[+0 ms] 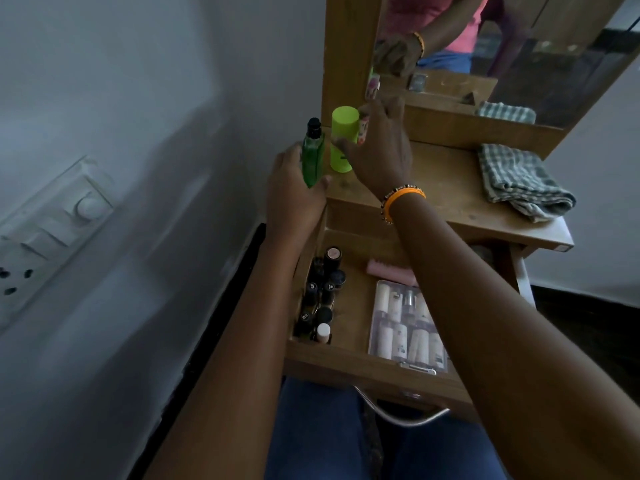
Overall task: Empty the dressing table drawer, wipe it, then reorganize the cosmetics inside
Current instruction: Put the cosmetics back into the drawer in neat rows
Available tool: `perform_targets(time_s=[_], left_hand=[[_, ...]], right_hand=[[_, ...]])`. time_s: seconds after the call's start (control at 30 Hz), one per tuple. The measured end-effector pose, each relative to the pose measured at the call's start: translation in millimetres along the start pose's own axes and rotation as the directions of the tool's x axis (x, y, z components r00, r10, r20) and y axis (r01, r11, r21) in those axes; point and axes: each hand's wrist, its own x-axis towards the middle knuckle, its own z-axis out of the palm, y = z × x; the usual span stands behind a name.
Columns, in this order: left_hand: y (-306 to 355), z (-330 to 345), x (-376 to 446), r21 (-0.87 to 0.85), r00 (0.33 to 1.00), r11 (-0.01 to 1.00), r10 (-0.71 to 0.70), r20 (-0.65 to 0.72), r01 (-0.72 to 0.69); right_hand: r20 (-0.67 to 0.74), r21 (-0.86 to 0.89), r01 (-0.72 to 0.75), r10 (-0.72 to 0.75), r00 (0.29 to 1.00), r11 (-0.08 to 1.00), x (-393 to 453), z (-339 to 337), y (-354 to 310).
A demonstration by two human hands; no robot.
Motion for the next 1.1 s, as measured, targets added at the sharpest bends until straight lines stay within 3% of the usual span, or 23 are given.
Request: perform_targets(time_s=[0.13,0.33,0.5,0.73,0.97,1.1], left_hand=[[-7.5,2.6,-1.4,0.022,0.999,0.999,-0.048,-0.014,0.048],[-5.0,6.2,-3.0,0.039,0.999,0.999,0.033,-0.015,-0.032],[-8.7,4.4,-5.5,0.083,0.993,0.996,0.032,-0.112,-0.023],[-15.2,-8.1,-45.3,0.07,0.972,0.995,0.083,-0.221,-0.069],[-16.1,-7.0,-66.3,0.044,0.974,0.996,0.09,-0.207,-0.083],[-16.2,-6.6,-67.7,0.063,0.974,0.993,0.111,-0.2,-0.1]], right_hand=[[0.003,0.068,0.067,-0.068,0.998,0.995,-19.8,-4.8,6.2],[-0.062,0.267,0.064,-0.049,0.997,0.962,-87.9,-21.7,27.0],[0.101,0.159,0.018,-0.035,0.994,0.987,-128.6,-24.4,45.9],[0.32,0.008,-0.027,0.023,0.947,1.0,-110.7,12.5,50.4],[0.284,-0.018,-0.112,0.112,0.952,0.994,-104.8,35.4,42.1],[0.275,0.071,-0.206,0.179,0.945,0.976,-100.5,48.1,48.0]])
